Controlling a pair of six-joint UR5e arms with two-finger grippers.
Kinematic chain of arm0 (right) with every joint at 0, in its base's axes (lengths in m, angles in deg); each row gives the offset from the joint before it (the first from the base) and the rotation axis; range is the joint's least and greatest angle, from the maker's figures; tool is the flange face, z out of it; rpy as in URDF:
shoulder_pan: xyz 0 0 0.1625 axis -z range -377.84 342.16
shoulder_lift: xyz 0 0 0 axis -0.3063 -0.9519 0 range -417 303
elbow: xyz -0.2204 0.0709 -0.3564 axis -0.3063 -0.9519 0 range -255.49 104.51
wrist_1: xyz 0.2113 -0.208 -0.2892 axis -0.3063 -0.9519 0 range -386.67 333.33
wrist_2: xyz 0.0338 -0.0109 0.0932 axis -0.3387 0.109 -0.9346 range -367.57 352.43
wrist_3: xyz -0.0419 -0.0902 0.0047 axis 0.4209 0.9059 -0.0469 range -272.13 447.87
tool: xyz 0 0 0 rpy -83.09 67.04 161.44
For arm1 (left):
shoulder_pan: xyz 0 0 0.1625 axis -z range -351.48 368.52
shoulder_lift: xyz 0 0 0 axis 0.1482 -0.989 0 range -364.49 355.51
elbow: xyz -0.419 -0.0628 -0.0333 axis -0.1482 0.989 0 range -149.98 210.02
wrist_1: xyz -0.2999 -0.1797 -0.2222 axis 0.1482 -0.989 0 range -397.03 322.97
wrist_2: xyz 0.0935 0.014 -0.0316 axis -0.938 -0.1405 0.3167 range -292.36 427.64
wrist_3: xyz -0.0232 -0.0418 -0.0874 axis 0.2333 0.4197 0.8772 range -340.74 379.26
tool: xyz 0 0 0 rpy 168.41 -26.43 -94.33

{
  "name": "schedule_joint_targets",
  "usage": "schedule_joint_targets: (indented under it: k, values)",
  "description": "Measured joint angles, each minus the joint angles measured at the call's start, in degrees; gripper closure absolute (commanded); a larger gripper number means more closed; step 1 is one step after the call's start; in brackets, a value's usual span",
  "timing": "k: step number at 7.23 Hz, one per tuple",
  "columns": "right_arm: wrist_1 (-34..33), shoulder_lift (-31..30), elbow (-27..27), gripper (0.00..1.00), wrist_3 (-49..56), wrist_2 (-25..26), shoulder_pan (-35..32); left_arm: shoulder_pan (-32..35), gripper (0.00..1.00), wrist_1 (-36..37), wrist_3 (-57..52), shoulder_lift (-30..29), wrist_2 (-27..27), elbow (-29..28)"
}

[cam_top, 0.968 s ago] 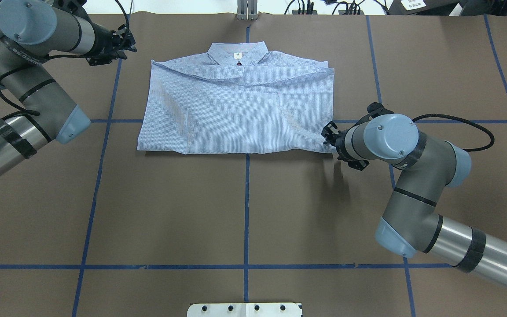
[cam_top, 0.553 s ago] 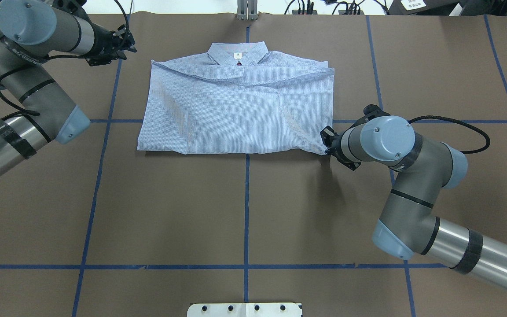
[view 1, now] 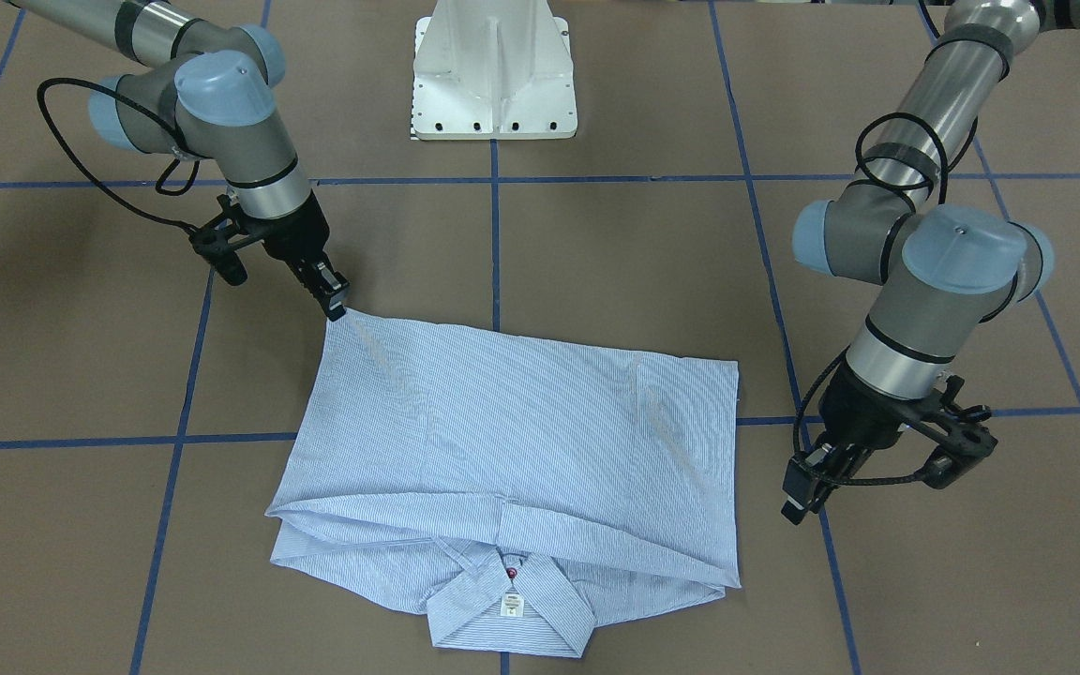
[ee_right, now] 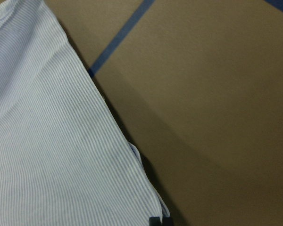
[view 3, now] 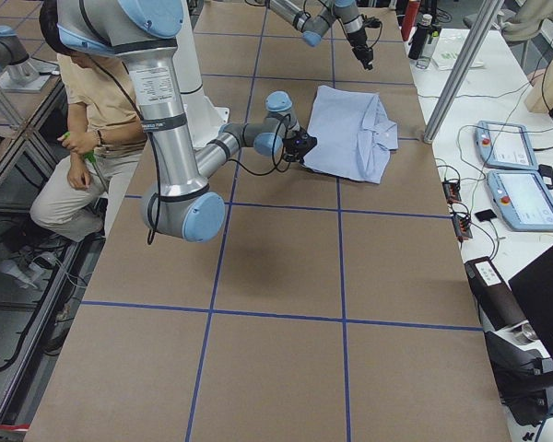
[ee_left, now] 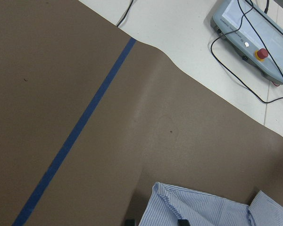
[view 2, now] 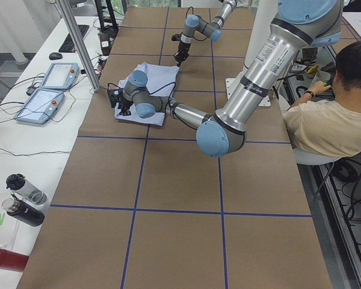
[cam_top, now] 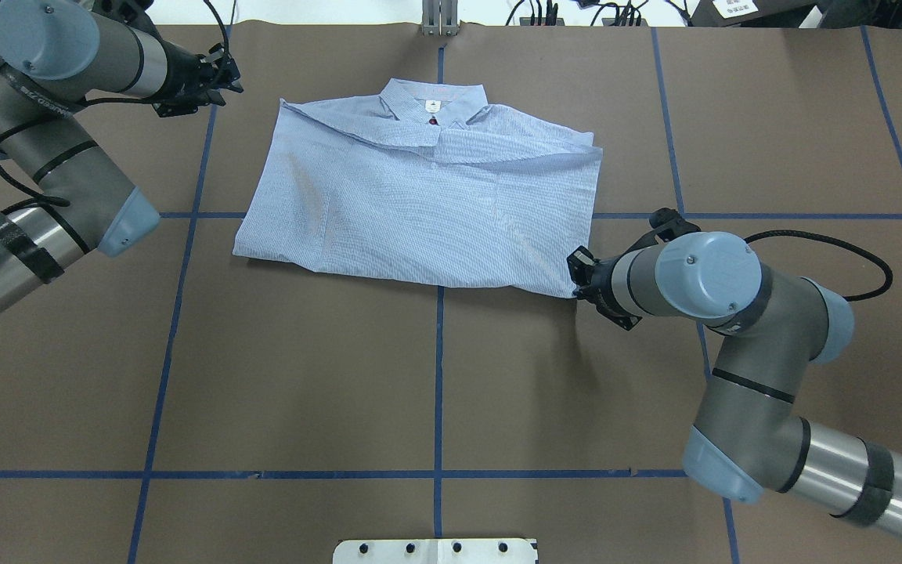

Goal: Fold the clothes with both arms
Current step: 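Drag the grasped corner toward the robot with the right gripper, turning the shirt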

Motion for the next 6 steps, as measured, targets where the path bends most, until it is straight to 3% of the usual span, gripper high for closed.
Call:
schedule_joint_targets:
  k: [2, 4, 5, 6]
  values:
    - [-0.3, -8.2, 9.5, 1.00, -1.8, -1.8, 6.5, -0.4, 0.59, 0.2, 0.3, 0.2, 0.3, 3.2]
    - [-0.5, -13.1, 15.8, 1.00, -3.7, -8.0, 13.4, -1.8, 0.58, 1.1, 0.6, 1.1, 2.5, 7.1]
    - [-0.5, -14.2, 17.8, 0.01, -4.2, -11.9, 16.2, -2.4, 0.57, 1.5, 0.6, 2.2, 4.8, 9.6]
    - [-0.5, -15.0, 19.0, 0.00, -5.3, -14.3, 19.2, -2.8, 0.56, 1.6, 0.7, 4.2, 7.8, 13.2]
